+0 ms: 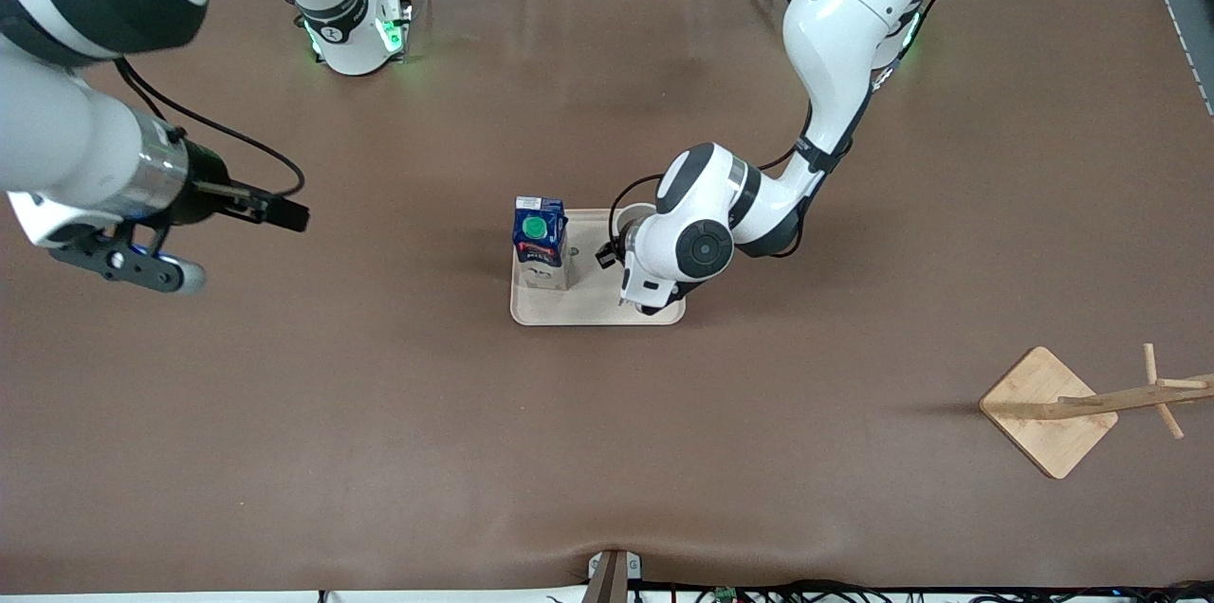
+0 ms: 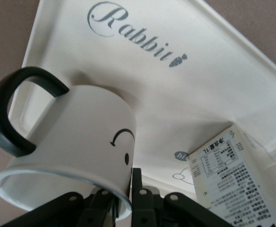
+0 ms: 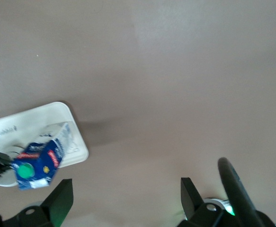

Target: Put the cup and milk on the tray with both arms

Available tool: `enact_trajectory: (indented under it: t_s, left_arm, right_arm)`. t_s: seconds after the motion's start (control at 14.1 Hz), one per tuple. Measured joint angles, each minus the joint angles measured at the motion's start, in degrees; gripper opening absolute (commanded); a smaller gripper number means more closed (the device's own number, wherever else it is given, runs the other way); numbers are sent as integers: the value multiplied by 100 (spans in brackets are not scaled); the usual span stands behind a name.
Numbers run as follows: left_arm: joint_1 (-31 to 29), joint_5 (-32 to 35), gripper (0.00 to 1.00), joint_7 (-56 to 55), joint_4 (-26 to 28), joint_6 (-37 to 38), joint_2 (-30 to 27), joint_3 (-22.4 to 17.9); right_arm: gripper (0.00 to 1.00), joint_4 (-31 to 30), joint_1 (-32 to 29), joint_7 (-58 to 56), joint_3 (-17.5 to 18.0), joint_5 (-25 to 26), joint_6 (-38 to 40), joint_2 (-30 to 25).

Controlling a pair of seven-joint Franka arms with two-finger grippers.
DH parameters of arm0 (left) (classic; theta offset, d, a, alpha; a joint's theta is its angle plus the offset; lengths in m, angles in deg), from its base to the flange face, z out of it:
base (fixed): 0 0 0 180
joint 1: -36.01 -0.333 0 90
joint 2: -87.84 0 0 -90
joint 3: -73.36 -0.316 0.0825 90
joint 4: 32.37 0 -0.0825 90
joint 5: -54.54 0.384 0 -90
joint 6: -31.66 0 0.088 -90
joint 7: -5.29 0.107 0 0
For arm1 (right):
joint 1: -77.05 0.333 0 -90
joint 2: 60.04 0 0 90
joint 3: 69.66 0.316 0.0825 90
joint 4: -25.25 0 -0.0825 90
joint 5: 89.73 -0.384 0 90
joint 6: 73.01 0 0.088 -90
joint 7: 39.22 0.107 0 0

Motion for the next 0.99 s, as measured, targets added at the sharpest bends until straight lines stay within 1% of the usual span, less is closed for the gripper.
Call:
enact_trajectory:
  t_s: [0.07, 0.21, 0.43, 0.57, 0.71, 0.78, 0.99]
  left_arm:
    - [-8, 0, 100, 0, -4, -1, 13, -20]
    - [-28, 0, 100, 0, -64, -3, 25, -50]
    - [-111, 0, 100, -16, -399, 188, -6, -68]
    - [-180, 0, 100, -121, -648, 423, -192, -178]
    - [-263, 101, 100, -159, -747, 563, -567, -346]
    - [-336, 349, 100, -160, -757, 675, -775, -409]
    - [-596, 1510, 100, -159, -755, 896, -1274, -442]
  right_arm:
    - [100, -76, -53, -252, -14, 83, 23, -111]
    - [100, -446, -297, -551, -35, 124, -11, -400]
    - [100, -1230, -498, -729, -43, 401, -377, -1015]
    - [100, -1723, -500, -730, -38, 472, -547, -1434]
    - [100, -1981, -569, -780, -43, 492, -610, -1689]
    - [100, -2038, -633, -909, -43, 492, -614, -1745]
    - [100, -2113, -803, -1310, -45, 492, -604, -1773]
